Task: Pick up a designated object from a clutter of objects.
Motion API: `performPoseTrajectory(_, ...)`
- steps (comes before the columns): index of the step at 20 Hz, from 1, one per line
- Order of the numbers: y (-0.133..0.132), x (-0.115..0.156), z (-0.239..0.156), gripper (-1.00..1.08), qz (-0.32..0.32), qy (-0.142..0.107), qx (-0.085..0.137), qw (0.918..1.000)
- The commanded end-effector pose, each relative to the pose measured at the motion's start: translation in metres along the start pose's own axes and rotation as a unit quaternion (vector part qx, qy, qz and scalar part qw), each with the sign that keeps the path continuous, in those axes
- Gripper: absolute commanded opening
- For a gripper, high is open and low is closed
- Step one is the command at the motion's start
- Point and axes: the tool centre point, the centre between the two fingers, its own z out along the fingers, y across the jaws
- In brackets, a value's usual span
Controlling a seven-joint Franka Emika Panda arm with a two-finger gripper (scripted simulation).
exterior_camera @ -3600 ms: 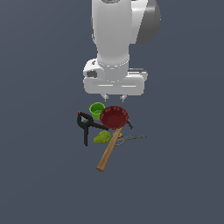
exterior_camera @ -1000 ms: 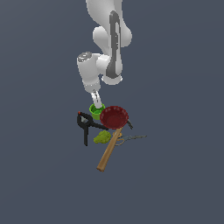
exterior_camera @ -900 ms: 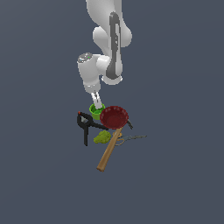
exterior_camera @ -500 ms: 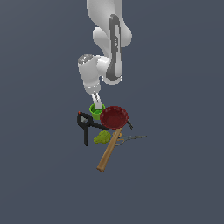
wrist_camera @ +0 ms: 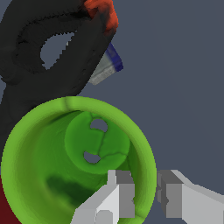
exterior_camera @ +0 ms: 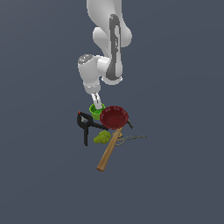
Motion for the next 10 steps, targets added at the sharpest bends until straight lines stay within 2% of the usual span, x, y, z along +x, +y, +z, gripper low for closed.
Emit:
performPoseTrajectory(1,-0.0003,-0.0001,-0.0002,-1.0,0.0,0.0,0.0,1.0)
performPoseTrajectory(10,-0.0096,-0.0033,-0.0093,-1.0,0.0,0.0,0.0,1.0)
